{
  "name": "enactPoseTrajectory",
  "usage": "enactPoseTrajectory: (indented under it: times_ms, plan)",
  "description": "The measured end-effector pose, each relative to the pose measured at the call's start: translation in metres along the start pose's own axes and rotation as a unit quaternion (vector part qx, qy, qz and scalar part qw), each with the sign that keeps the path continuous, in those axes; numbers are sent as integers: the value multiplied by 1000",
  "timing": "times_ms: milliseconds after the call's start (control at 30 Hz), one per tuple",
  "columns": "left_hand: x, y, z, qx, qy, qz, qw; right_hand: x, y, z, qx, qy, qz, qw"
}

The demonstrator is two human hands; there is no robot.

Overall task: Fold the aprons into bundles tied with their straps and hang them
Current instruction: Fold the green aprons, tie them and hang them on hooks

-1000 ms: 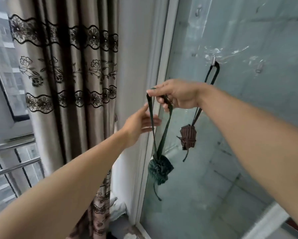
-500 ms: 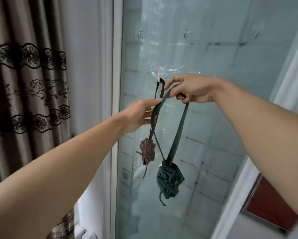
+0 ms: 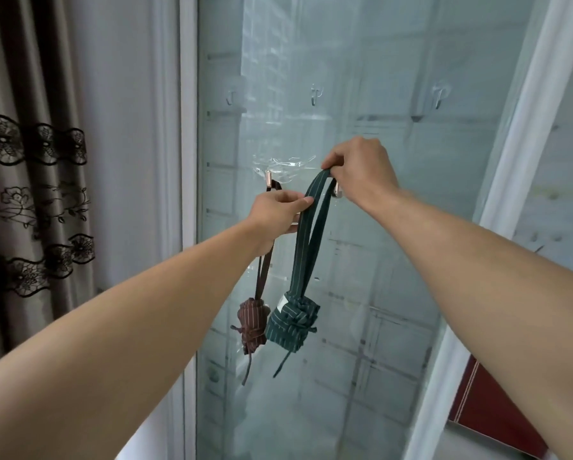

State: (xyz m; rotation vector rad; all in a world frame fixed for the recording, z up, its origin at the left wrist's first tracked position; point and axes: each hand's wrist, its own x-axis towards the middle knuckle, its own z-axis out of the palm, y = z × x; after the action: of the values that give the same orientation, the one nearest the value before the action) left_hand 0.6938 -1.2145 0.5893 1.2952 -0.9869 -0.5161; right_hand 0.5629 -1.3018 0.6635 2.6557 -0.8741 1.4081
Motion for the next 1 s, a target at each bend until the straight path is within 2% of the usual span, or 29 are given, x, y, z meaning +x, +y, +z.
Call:
enactPoseTrajectory:
  times_ms: [133, 267, 533, 733, 833, 1000]
  plan:
    - [8, 5, 10, -36, -1, 16, 999, 3, -1, -5, -8, 39, -20, 999]
    - [9, 17, 14, -91, -9, 35, 995, 12, -4, -16, 34, 93, -8, 995]
    - [17, -3, 31, -73, 23, -4, 997, 10, 14, 2, -8, 55, 37, 998]
    - [20, -10, 39, -42, 23, -36, 998, 11, 13, 0, -105, 5, 1, 994]
    - [17, -26, 40, -14, 14, -48, 999, 3, 16, 4, -155, -41, -2, 987]
    - [13, -48, 36, 15, -6, -51, 999, -9, 14, 6, -177, -120, 48, 976]
